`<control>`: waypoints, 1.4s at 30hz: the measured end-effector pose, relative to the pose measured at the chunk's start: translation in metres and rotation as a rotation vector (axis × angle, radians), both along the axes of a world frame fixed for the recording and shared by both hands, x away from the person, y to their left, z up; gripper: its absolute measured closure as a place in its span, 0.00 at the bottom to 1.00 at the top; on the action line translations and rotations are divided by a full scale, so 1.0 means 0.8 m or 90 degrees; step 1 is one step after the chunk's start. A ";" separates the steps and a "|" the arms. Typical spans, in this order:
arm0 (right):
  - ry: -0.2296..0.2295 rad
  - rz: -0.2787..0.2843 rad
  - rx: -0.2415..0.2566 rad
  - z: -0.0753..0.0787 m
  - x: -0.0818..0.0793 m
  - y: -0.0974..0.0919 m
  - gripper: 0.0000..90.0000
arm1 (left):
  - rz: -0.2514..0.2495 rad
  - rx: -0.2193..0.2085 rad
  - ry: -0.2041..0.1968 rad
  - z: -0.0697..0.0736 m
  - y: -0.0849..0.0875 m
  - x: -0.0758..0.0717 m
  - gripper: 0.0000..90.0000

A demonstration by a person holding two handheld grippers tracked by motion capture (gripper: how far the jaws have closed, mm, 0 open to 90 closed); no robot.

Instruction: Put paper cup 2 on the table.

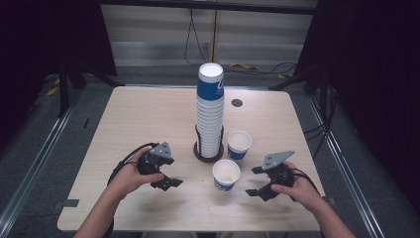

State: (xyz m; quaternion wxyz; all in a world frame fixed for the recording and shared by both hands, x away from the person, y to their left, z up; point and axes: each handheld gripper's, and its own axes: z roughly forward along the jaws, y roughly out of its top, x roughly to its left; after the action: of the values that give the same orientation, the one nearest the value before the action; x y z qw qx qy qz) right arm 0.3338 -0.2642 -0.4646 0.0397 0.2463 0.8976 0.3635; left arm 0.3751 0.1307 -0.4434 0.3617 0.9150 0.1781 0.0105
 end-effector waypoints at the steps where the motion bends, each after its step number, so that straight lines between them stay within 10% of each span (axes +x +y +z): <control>1: -0.001 -0.005 0.003 -0.001 -0.001 -0.004 0.16 | 0.002 -0.006 0.001 -0.001 0.001 0.000 0.19; 28: -0.004 -0.120 -0.014 -0.030 -0.024 -0.072 0.16 | 0.066 -0.014 -0.002 -0.041 0.049 0.002 0.19; 42: -0.057 -0.119 -0.015 -0.042 -0.030 -0.079 0.15 | 0.077 0.013 -0.024 -0.057 0.066 -0.002 0.19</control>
State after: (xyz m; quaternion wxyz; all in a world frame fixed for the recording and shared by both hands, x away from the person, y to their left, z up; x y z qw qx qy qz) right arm 0.3096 -0.3274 -0.4979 0.1168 0.3122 0.8721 0.3582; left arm 0.3736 0.1835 -0.4888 0.3546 0.9058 0.2262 0.0513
